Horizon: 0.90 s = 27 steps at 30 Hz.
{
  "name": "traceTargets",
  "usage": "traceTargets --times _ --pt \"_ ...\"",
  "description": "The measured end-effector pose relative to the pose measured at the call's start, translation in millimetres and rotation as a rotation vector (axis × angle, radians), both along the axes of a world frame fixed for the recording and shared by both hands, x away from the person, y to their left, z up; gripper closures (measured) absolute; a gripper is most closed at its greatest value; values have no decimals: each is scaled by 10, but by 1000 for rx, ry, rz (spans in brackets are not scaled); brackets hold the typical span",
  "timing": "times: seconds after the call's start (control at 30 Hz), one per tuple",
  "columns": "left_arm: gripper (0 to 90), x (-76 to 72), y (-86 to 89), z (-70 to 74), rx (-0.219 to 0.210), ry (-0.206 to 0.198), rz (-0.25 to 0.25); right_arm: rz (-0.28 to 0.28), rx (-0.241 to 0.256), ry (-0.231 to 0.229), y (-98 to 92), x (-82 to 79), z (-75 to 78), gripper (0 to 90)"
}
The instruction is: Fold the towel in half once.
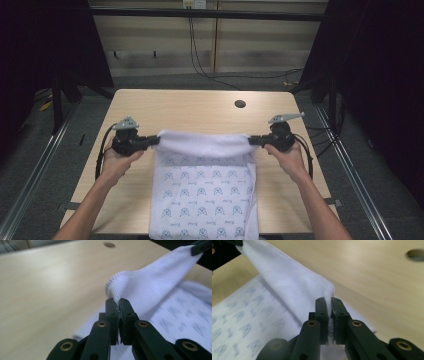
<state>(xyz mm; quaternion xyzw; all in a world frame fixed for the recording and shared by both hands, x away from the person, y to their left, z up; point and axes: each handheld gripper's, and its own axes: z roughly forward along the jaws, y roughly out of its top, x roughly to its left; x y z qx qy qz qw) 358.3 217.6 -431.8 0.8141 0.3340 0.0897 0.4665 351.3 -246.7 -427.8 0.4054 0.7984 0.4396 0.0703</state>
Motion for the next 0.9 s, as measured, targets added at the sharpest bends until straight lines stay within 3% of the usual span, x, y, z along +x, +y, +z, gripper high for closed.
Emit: traceTargets --times 0.27,0.33,0.43,0.53,0.63,0.73,0.9 --pt "872 -616 -8 -245 -11 92 -89 118 -55 83 287 -613 -336 849" --pt "872 -745 -24 -316 -18 124 -115 135 -35 98 324 -745 -373 849" --pt "870 -880 -101 -461 58 162 -152 158 -85 127 382 -891 -452 848" --pt "870 -937 -150 -614 121 204 -161 146 -100 164 329 -993 -553 848" --pt "871 -947 -165 -631 140 183 -158 118 -142 186 236 -1068 -610 849" --pt "873 -907 -233 -630 163 150 -135 80 -139 201 127 -1106 -621 850" --pt "873 -704 -424 -635 198 100 -120 41 -170 188 28 -1053 -611 851"
